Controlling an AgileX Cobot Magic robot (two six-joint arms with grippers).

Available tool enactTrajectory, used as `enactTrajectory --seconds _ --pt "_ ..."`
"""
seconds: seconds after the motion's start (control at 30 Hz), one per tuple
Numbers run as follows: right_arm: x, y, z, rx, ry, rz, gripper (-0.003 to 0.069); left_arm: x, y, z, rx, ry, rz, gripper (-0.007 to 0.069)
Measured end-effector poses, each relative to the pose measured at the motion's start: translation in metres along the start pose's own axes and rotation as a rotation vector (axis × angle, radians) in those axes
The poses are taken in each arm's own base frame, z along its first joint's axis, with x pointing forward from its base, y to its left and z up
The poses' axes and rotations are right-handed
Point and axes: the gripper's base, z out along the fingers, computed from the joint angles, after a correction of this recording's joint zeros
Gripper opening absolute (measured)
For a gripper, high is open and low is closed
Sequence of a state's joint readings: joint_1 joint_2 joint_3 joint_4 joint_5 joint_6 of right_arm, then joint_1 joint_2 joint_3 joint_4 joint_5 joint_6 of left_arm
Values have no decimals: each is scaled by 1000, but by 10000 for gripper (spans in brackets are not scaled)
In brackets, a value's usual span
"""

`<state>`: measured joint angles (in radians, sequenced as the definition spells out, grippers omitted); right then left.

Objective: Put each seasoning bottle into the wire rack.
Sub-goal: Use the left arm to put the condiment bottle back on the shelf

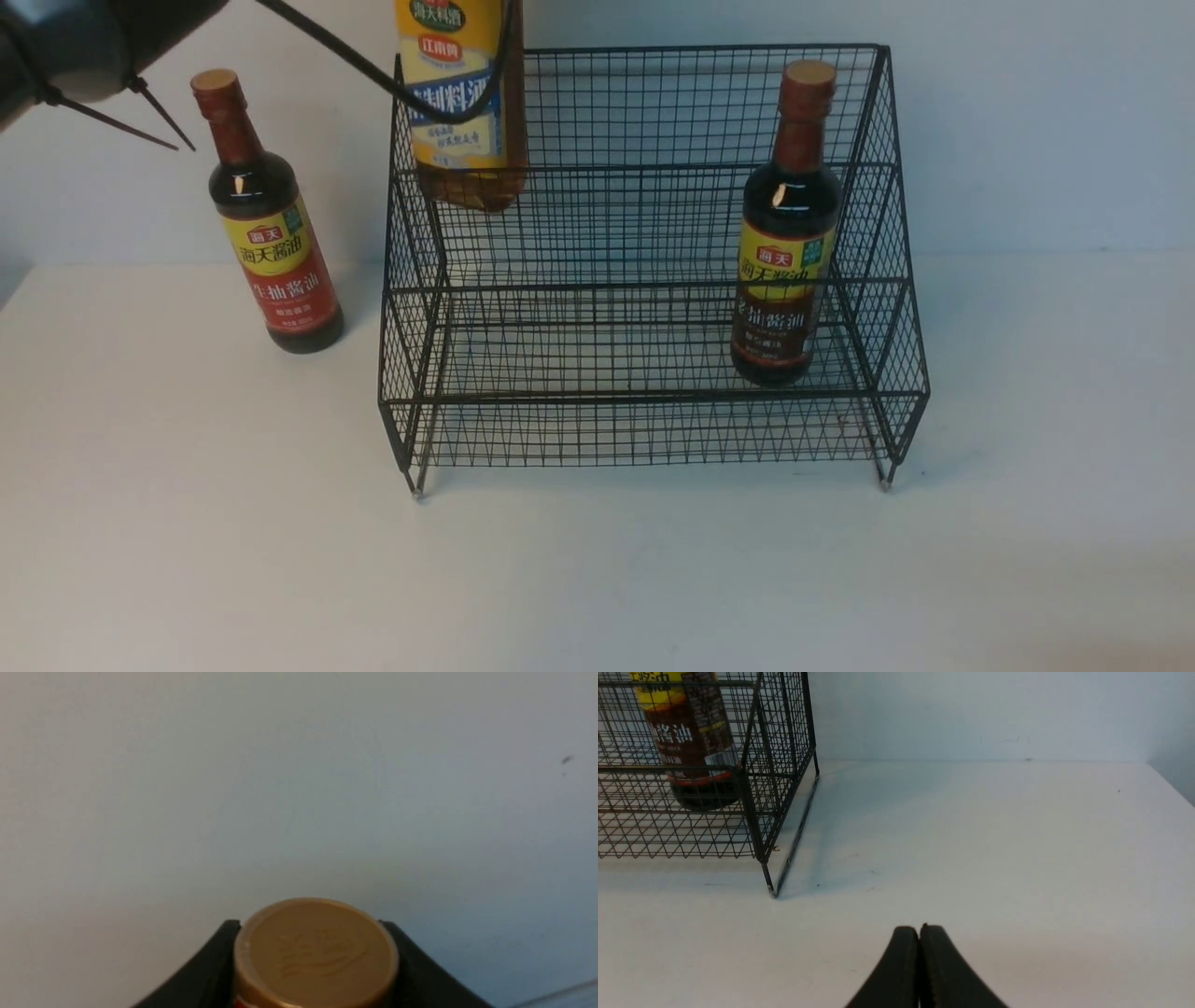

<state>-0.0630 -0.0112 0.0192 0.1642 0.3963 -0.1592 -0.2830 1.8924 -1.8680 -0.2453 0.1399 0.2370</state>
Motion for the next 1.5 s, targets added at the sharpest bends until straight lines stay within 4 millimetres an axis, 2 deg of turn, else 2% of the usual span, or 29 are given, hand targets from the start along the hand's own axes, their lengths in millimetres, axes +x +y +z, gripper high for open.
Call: enactTrajectory --seconds 0.33,0.5,0.67,0.93,1.33,1.43,1.5 --pt "0 0 0 0 0 0 -15 11 -2 0 27 114 -2 310" --pt "0 0 0 0 0 0 -15 17 -2 4 20 133 -91 310" --pt "0 0 0 0 0 0 -15 35 -2 15 9 186 -205 310" --pt "0 0 0 0 0 0 -15 63 -2 27 8 302 -217 310" --pt "0 0 0 0 1 4 -15 63 -2 27 9 306 -216 310" --pt "0 0 0 0 1 4 -15 62 -2 27 8 290 -220 337" --pt "0 0 0 0 1 4 -15 51 -2 25 8 246 -239 379"
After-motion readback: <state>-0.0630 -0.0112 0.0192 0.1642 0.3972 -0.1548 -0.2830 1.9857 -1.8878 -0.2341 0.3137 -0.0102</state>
